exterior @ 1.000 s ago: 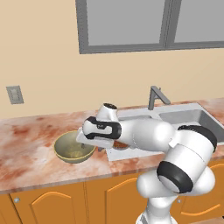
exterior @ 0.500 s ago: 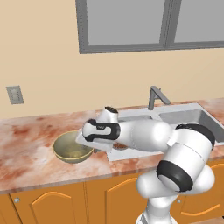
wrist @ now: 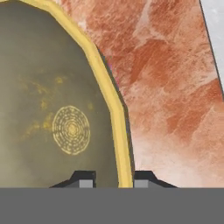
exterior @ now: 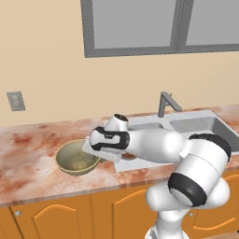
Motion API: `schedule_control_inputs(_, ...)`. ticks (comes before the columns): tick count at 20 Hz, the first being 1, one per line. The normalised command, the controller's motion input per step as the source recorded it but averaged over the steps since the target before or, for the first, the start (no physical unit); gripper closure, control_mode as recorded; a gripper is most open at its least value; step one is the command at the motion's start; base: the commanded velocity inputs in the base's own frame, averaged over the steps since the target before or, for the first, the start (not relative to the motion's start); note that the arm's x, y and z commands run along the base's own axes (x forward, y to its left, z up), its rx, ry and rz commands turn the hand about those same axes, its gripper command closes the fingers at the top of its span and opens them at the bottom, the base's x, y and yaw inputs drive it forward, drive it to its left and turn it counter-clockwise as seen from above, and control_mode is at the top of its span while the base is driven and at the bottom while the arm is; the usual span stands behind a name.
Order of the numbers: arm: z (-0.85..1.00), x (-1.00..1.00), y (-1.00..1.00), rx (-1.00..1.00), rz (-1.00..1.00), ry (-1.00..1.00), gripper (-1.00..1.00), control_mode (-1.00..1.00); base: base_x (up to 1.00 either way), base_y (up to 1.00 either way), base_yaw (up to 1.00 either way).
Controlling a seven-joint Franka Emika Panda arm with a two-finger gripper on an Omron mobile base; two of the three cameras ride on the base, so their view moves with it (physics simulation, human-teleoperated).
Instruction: Place the jar in the left basin and the bowl in the right basin of the sink.
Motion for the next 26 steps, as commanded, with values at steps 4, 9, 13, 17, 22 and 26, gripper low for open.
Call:
schedule_control_inputs(4, 0.36, -0.20, -0.16, 0.00, -0.02, 0.08, 1.00, -1.00, 0.00, 0.00, 0.00)
schedule_control_inputs(9, 0.41, -0.25, -0.22, 0.01, -0.04, 0.06, 1.00, -1.00, 0.00, 0.00, 0.00)
schedule_control_inputs(13, 0.41, -0.27, -0.28, 0.07, -0.09, 0.08, 1.00, -1.00, 0.00, 0.00, 0.00)
schedule_control_inputs(17, 0.42, -0.28, -0.29, 0.07, -0.11, 0.00, 1.00, -1.00, 0.00, 0.00, 0.00)
schedule_control_inputs(22, 0.40, -0.29, -0.29, 0.05, -0.12, 0.00, 1.00, -1.00, 0.00, 0.00, 0.00)
schedule_control_inputs(26, 0.39, -0.31, -0.24, 0.00, -0.12, 0.00, 1.00, -1.00, 0.00, 0.00, 0.00)
